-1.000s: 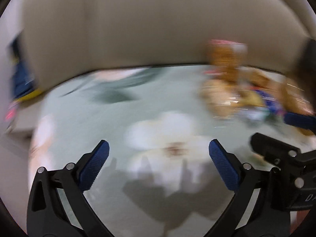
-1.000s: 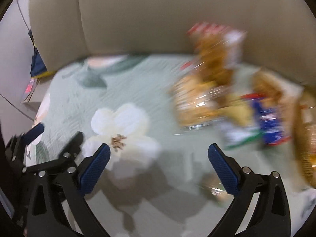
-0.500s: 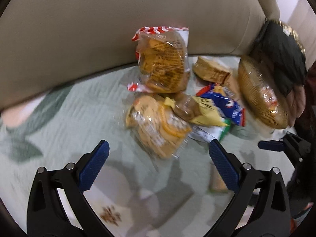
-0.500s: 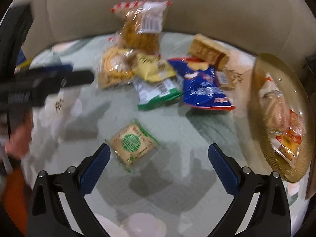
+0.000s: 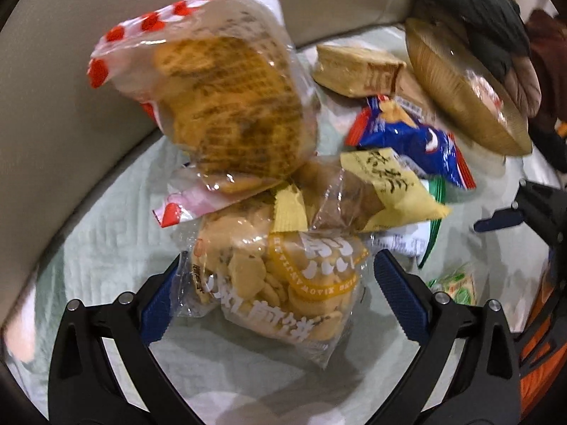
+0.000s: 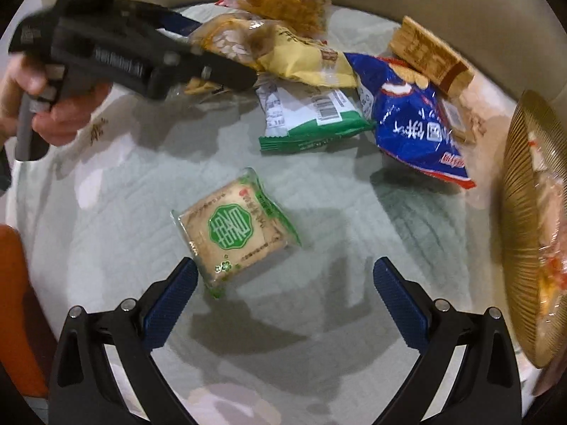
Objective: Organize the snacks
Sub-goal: 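Move both grippers back toward the remaining snack pile, then grasp the round biscuit bag with the left gripper while the right grasps the green-labelled square pack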
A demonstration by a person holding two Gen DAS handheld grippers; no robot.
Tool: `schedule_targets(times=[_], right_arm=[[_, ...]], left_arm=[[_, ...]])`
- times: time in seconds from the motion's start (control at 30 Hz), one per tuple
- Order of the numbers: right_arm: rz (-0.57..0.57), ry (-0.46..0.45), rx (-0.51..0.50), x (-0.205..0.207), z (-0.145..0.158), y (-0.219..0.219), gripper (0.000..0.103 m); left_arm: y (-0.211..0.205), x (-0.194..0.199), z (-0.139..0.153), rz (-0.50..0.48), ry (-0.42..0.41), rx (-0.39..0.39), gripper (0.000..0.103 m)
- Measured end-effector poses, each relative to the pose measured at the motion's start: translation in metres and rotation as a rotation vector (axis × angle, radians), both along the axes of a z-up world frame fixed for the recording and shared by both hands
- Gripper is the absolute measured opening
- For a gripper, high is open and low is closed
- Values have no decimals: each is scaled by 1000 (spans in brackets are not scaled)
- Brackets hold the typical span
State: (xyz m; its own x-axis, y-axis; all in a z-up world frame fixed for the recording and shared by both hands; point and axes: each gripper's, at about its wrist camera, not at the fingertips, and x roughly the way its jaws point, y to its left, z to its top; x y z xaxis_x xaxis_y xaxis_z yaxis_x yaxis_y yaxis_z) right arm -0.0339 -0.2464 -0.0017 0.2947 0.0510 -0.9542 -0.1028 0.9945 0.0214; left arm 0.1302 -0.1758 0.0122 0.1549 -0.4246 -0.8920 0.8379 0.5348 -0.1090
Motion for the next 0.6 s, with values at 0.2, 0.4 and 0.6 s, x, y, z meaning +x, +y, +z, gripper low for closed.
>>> schedule_targets(times=[0.2,0.4,0.6], right_arm=[[17,4,-8,3,-10,5,93],[-2,-36,0,7,-2,16,73],[-8,-74,33,26,13,17,54]], left_arm=[[1,-6,0,20,-29,7,96],[9,-17,6,72,-41,-27,80],[40,-43,15,170,-6,-80,62]])
